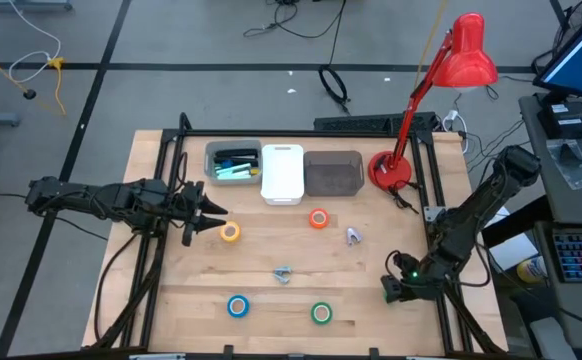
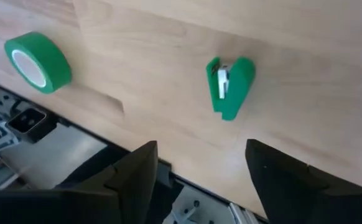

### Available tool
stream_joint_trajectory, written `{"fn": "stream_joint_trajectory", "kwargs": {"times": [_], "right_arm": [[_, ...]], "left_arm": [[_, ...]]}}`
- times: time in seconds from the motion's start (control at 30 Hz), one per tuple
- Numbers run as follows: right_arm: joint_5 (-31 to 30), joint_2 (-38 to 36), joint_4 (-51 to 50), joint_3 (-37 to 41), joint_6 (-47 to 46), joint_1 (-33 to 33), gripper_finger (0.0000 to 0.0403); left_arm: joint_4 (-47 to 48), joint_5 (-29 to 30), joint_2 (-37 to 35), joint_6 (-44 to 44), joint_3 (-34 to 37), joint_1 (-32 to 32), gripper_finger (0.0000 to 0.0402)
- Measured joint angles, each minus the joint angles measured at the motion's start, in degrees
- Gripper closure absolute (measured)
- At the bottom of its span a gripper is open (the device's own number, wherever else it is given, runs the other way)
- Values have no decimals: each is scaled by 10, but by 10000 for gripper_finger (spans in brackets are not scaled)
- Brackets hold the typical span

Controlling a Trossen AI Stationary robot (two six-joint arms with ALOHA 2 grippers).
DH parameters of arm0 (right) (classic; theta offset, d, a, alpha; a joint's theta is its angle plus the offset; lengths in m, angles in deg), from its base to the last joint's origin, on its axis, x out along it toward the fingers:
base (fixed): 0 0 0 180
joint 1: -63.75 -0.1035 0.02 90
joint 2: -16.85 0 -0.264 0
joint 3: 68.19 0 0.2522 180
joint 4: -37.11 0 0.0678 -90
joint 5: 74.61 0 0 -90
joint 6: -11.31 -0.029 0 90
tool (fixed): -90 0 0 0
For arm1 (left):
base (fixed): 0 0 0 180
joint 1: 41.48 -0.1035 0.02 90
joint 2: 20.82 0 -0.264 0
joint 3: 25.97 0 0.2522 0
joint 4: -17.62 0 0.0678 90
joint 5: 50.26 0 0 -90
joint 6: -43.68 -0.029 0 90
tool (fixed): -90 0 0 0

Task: Pick and place Stapler, Stapler remover, tape
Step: Put the green stapler into the gray bin

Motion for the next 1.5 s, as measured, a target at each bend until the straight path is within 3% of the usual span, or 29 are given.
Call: {"fn": "stream_joint_trajectory", "kwargs": {"times": [0.43,0.63,1.17,1.5], "right_arm": [[4,24,3,14,24,40,176],[63,65,12,14,50,63,176],[98,156,72,11,51,71,178],[96,159,32,12,53,73,249]], "left_arm": [[9,1,0,-8,0,0,243],[9,1,0,-15,0,0,243],[9,2,0,-26,0,0,243],[9,2,0,-30,0,0,243]]}}
